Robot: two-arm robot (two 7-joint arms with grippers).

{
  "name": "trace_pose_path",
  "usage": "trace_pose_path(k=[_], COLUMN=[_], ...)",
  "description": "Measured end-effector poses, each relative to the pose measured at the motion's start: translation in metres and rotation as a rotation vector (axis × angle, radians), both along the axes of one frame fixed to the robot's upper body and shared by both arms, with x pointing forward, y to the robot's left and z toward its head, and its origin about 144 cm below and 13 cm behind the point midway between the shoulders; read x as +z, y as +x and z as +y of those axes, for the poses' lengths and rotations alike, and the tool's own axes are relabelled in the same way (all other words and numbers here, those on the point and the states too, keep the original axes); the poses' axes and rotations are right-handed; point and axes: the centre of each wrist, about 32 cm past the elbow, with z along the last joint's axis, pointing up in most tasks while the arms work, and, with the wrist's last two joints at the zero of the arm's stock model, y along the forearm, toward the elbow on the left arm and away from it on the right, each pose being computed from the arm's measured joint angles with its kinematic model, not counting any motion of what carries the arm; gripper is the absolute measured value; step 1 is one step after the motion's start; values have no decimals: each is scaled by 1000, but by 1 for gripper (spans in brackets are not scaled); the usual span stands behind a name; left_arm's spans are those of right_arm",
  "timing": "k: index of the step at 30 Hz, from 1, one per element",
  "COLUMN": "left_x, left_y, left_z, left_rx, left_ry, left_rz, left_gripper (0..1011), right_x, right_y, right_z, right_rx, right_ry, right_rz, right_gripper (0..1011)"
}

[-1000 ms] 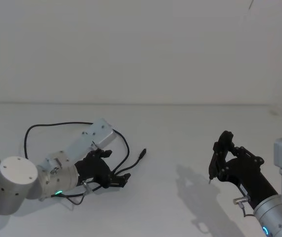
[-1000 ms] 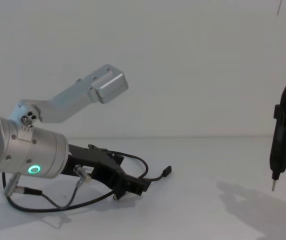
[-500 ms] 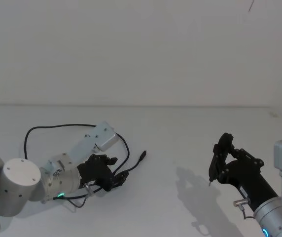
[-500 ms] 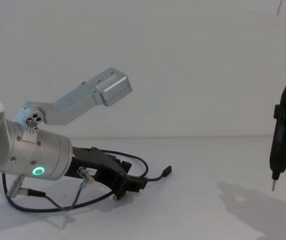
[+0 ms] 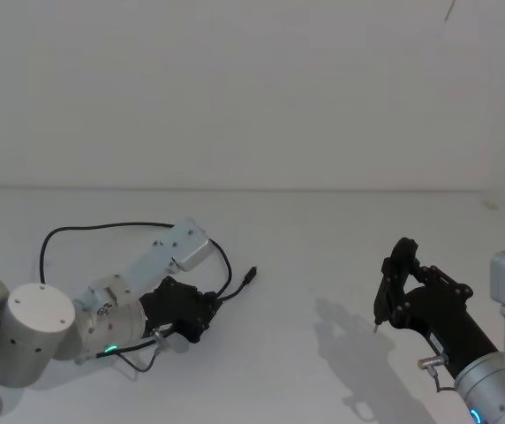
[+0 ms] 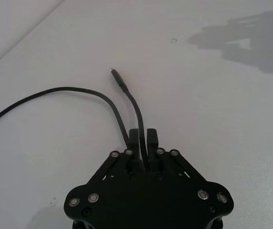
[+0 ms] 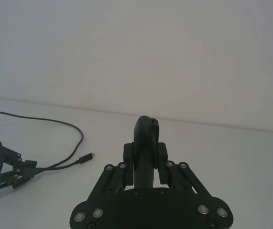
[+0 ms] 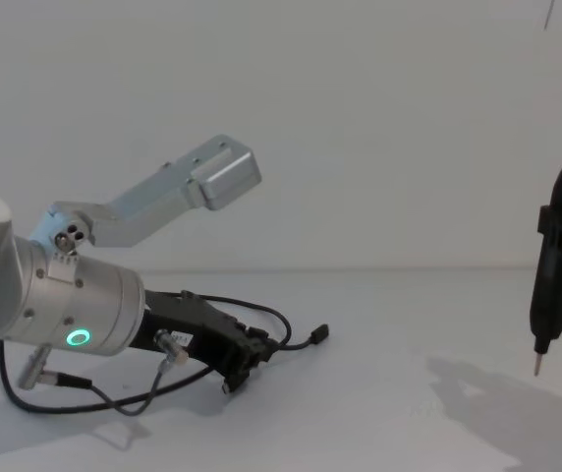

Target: Pick up the data cable with the one hand.

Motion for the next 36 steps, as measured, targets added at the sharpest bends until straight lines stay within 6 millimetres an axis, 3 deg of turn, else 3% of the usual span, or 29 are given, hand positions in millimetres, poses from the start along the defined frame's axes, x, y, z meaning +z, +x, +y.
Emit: trace_pose_path(k=[3,15,36], left_x=[0,0,13], left_y=[0,0,5], left_z=[0,0,4], left_rx=[0,-8,-216], left_ry=[0,-2,-97], left_rz=[0,-10,-203], left_gripper=[44,38,38], right_x=[0,4,57], right_y=[0,1,24], right_z=[0,-1,-5], right_rx=[0,4,113], right_ry=[0,8,99], right_rz=[0,-10,-99], right_gripper=[279,279,279])
